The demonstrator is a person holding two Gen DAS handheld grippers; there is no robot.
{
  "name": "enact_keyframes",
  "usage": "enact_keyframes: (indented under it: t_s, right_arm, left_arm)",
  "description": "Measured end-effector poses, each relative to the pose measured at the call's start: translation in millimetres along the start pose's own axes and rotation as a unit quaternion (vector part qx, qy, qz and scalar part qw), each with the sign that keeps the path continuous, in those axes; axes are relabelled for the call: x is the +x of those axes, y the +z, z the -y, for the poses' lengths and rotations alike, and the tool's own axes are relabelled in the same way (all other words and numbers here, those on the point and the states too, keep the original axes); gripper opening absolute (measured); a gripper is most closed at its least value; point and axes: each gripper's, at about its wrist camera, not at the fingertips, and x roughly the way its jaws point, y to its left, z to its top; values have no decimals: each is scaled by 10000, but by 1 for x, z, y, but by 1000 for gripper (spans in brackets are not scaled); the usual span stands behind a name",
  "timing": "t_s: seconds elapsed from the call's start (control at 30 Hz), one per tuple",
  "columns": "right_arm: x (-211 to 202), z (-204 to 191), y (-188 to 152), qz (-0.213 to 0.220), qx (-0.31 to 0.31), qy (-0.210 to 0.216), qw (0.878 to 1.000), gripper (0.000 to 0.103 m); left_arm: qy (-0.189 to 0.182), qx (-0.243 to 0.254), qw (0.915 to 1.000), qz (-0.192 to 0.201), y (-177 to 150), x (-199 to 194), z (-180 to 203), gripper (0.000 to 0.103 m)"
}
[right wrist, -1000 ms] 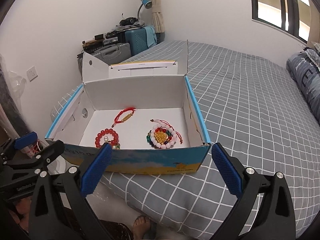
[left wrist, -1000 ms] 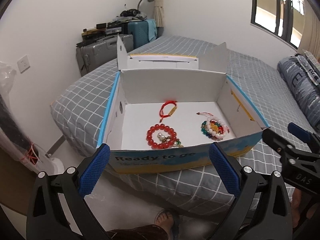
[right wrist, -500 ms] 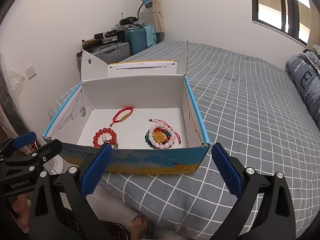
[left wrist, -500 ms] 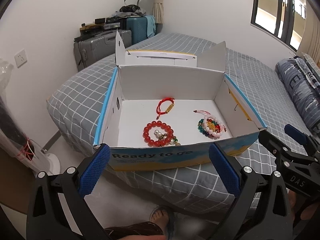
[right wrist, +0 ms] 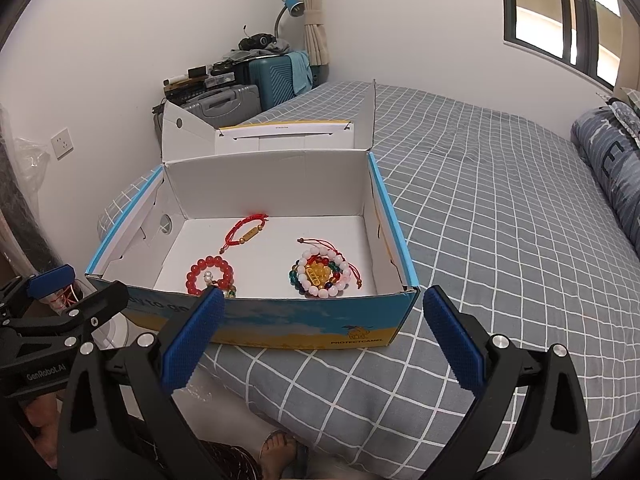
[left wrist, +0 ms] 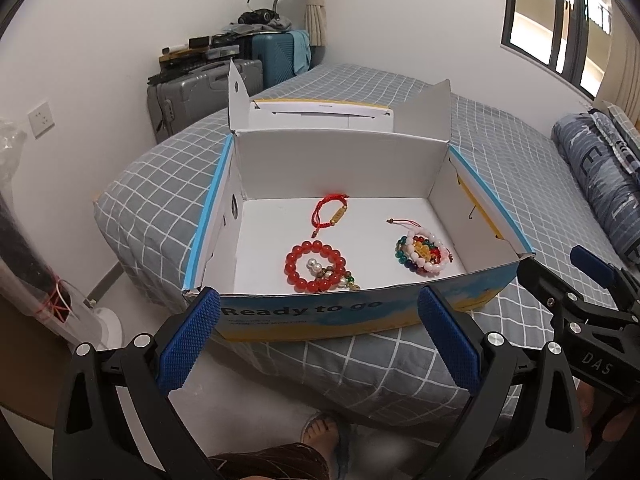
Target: Organize jewelry
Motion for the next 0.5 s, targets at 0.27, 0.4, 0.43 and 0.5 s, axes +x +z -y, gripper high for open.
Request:
enact_keyframes:
  t_s: [0.27, 0.4, 0.43, 0.5]
  right_arm:
    - [2, 1, -1, -14, -3, 2, 10000, 95]
    - [2, 0, -1, -12, -4, 2, 10000, 95]
    - [2, 1, -1, -17, 1, 5, 10000, 95]
    - [2, 1, -1, -28, 5, -5, 10000, 95]
  left_arm:
    - [-41, 53, 10000, -6, -1, 0, 2, 97]
    - [-85, 54, 9999, -31, 0, 1, 2, 97]
    - [-75, 51, 10000, -38, 0, 1, 2, 97]
    - [-60, 28, 10000, -42, -1, 1, 2, 97]
